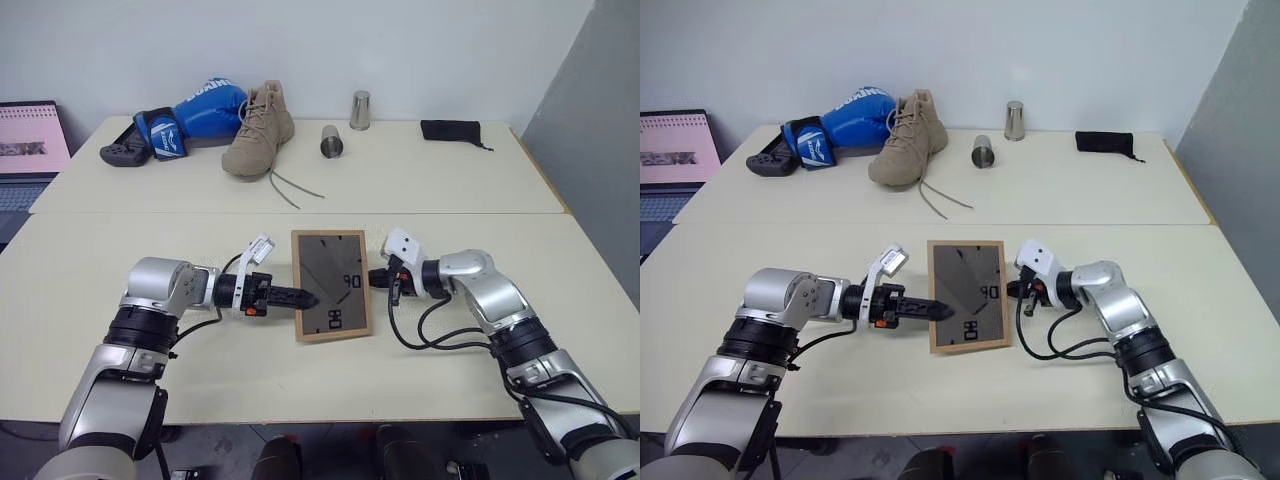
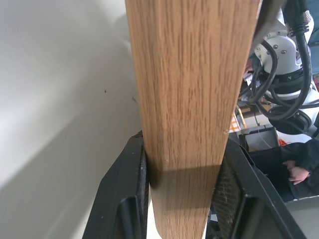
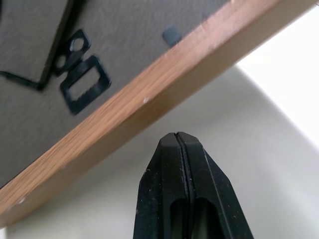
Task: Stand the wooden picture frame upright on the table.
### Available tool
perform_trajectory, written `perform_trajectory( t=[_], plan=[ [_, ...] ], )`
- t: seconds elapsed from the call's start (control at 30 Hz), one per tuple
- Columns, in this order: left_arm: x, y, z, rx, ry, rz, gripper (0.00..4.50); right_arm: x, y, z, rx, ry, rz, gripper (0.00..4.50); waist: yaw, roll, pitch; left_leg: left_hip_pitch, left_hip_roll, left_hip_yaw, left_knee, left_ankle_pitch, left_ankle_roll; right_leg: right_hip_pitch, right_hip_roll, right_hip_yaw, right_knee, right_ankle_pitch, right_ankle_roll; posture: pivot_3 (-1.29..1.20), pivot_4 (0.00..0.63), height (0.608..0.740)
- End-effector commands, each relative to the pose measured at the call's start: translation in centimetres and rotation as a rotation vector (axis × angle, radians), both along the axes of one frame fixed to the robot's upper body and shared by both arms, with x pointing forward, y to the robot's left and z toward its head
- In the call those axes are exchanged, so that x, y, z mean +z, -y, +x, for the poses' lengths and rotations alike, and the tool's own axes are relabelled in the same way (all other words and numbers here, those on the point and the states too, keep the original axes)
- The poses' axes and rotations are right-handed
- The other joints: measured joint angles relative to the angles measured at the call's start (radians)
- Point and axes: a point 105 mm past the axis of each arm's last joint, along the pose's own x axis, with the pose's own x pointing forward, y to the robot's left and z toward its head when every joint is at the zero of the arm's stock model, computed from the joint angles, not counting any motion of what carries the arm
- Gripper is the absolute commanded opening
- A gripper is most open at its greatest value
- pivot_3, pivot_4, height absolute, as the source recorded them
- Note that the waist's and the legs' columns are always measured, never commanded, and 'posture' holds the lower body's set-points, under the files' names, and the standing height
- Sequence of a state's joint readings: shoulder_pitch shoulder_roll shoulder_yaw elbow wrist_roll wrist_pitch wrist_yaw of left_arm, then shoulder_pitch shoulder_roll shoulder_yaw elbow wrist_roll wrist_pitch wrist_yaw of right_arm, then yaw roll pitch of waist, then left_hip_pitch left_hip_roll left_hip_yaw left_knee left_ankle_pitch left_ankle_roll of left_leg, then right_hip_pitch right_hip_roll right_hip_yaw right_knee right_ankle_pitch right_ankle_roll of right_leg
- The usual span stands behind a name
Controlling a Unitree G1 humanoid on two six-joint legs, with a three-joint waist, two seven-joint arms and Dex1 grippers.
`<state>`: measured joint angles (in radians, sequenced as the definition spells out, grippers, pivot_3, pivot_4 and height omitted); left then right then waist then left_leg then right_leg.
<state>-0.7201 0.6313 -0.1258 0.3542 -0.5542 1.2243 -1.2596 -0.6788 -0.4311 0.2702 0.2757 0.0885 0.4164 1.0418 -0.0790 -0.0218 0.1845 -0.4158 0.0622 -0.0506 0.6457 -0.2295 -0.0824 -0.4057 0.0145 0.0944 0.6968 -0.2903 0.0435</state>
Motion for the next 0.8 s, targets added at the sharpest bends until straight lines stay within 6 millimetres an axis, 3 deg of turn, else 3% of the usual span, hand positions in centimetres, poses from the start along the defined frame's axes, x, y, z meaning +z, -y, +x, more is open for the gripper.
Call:
perform_trajectory(
  t=[0.03, 0.17, 0.33, 0.53, 0.67, 0.8],
  plan=[
    [3.1, -0.4, 1.4, 0.034, 0.174, -0.013, 1.30, 2.4, 2.1, 0.0, -0.022, 0.032, 0.039, 0.00, 0.001, 0.000, 0.000, 0.000, 0.000, 0.000, 0.000, 0.000, 0.000, 0.000, 0.000, 0.000, 0.000, 0.000, 0.000, 0.00, 0.150, 0.740],
    [7.1, -1.2, 3.1, 0.124, 0.344, -0.057, 1.30, 6.6, 3.9, -0.9, 0.018, 0.013, 0.119, 0.76, 0.002, 0.000, 0.001, -0.001, 0.000, 0.000, 0.000, 0.000, 0.000, -0.001, 0.000, 0.000, -0.001, 0.000, 0.000, 0.00, 0.150, 0.740],
    [8.1, -1.4, 3.5, 0.158, 0.418, -0.048, 1.30, 10.5, 1.6, -1.8, 0.096, -0.002, 0.257, 1.99, -0.007, 0.000, 0.001, 0.000, 0.000, 0.000, -0.001, 0.000, 0.000, -0.001, 0.000, 0.001, 0.000, 0.000, 0.000, 0.00, 0.150, 0.740],
    [8.0, -1.1, 3.3, 0.140, 0.448, -0.021, 1.30, 12.8, -2.5, -1.6, 0.159, 0.030, 0.327, 3.37, -0.005, 0.000, 0.001, 0.000, 0.000, 0.000, -0.001, 0.000, 0.000, -0.001, 0.001, 0.000, 0.000, 0.000, 0.000, 0.00, 0.150, 0.740],
    [8.1, -0.9, 3.1, 0.131, 0.456, -0.017, 1.30, 13.1, -4.6, -1.1, 0.180, 0.069, 0.328, 4.22, -0.004, 0.000, 0.001, -0.001, 0.001, 0.000, -0.001, 0.000, 0.000, -0.001, 0.001, 0.000, 0.000, 0.000, 0.000, 0.00, 0.150, 0.740],
    [8.1, -0.6, 3.1, 0.126, 0.460, -0.017, 1.30, 12.8, -6.7, -1.1, 0.219, 0.082, 0.328, 4.22, -0.003, 0.000, 0.001, -0.001, 0.000, 0.000, -0.001, 0.000, 0.000, -0.001, 0.000, 0.000, 0.000, 0.000, 0.000, 0.00, 0.150, 0.740]
  ],
)
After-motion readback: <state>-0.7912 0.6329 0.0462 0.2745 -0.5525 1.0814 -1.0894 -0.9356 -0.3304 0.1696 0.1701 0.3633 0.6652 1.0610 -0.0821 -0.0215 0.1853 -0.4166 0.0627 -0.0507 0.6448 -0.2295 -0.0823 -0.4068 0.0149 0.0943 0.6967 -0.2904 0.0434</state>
